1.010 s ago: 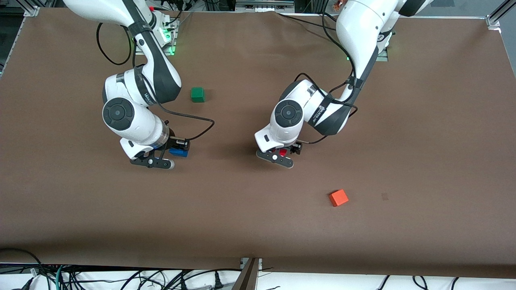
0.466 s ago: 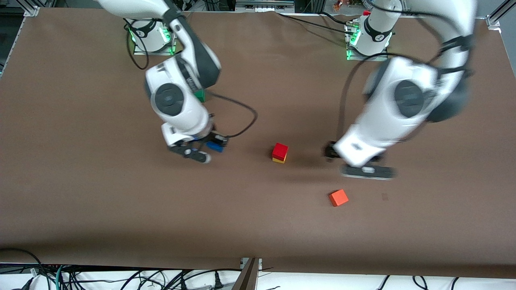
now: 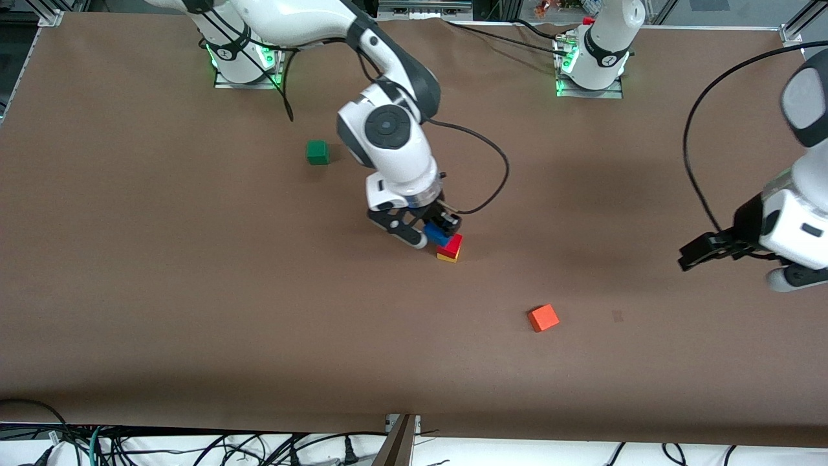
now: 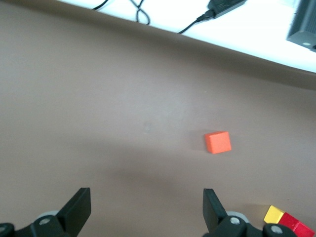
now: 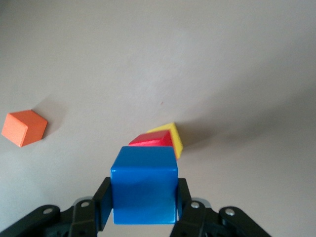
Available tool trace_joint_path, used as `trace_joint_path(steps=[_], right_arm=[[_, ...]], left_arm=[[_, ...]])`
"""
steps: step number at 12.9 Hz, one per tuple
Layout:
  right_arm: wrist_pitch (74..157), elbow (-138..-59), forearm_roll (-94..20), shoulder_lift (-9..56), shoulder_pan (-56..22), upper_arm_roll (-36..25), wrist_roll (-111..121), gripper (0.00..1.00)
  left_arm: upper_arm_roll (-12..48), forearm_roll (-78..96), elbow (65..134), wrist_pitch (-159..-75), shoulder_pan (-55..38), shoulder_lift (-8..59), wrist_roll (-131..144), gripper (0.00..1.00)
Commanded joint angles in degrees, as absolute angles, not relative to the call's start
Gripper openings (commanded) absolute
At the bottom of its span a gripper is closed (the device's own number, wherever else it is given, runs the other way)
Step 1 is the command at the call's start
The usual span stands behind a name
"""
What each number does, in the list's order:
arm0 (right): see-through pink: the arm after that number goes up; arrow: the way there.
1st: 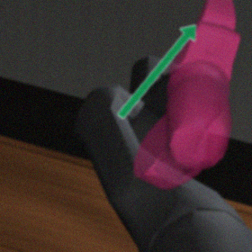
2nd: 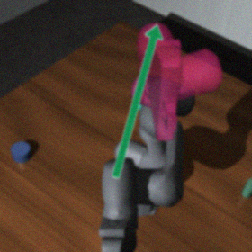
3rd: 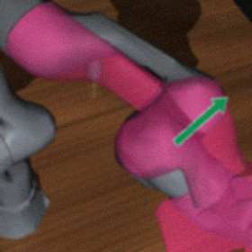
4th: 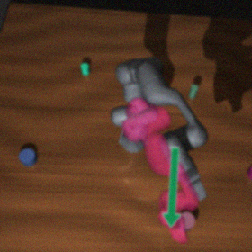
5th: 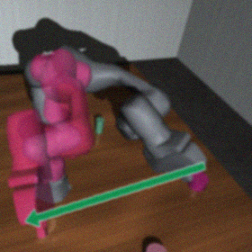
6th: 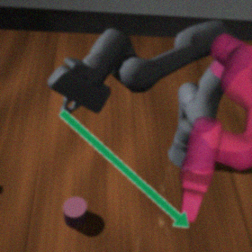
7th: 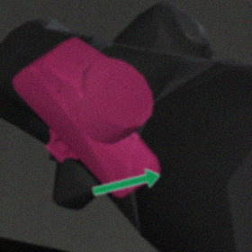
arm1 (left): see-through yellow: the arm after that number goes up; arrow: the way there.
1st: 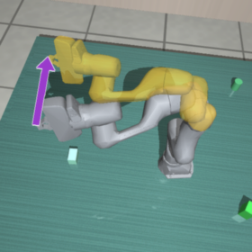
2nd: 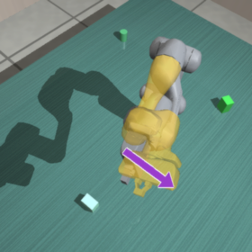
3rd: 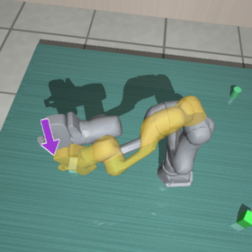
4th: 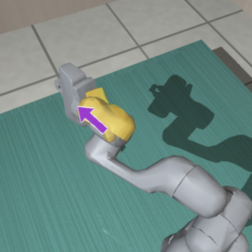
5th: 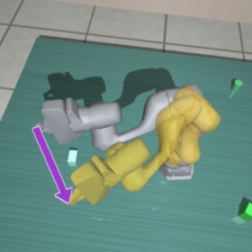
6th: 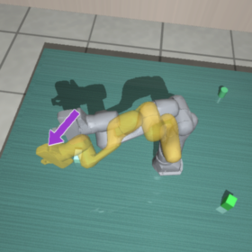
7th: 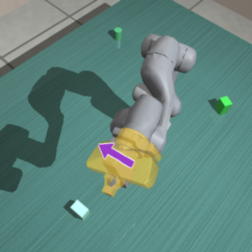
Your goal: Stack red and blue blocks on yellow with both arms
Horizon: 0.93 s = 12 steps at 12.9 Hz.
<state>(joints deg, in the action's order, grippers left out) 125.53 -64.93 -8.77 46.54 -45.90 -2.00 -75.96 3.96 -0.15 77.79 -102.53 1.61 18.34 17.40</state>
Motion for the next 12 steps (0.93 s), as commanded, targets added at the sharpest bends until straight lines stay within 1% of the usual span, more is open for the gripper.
trace_joint_path(steps=[1, 3, 5, 8, 11, 12], right_arm=[[124.81, -61.44, -8.97, 48.43, -46.67, -2.37, -77.61, 0.49], [124.80, -61.52, -8.27, 48.43, -47.98, -2.63, -77.70, 0.49], [123.85, -61.87, -4.15, 48.69, -48.60, -2.55, -77.52, 0.49], [124.28, -61.79, -3.69, 49.13, -48.60, -2.64, -76.65, 0.50], [124.45, -61.79, -2.20, 49.39, -48.43, -2.64, -75.68, 0.51], [124.71, -61.70, -2.20, 49.74, -48.25, -2.64, -75.33, 0.51]], left_arm=[[4.31, -0.09, 79.54, -100.03, 2.37, 16.70, 17.14, 1.00], [4.57, 0.17, 79.54, -99.41, 5.09, 16.79, 15.66, 1.00], [4.40, 0.09, 79.45, -97.92, 5.36, 16.61, 11.88, 1.00], [4.66, -0.09, 79.45, -95.81, 5.54, 16.44, 11.78, 1.00], [4.40, -0.26, 79.89, -91.95, 5.19, 14.77, 10.73, 1.00], [4.31, -0.61, 80.85, -91.06, 5.27, 13.11, 9.59, 1.00]])
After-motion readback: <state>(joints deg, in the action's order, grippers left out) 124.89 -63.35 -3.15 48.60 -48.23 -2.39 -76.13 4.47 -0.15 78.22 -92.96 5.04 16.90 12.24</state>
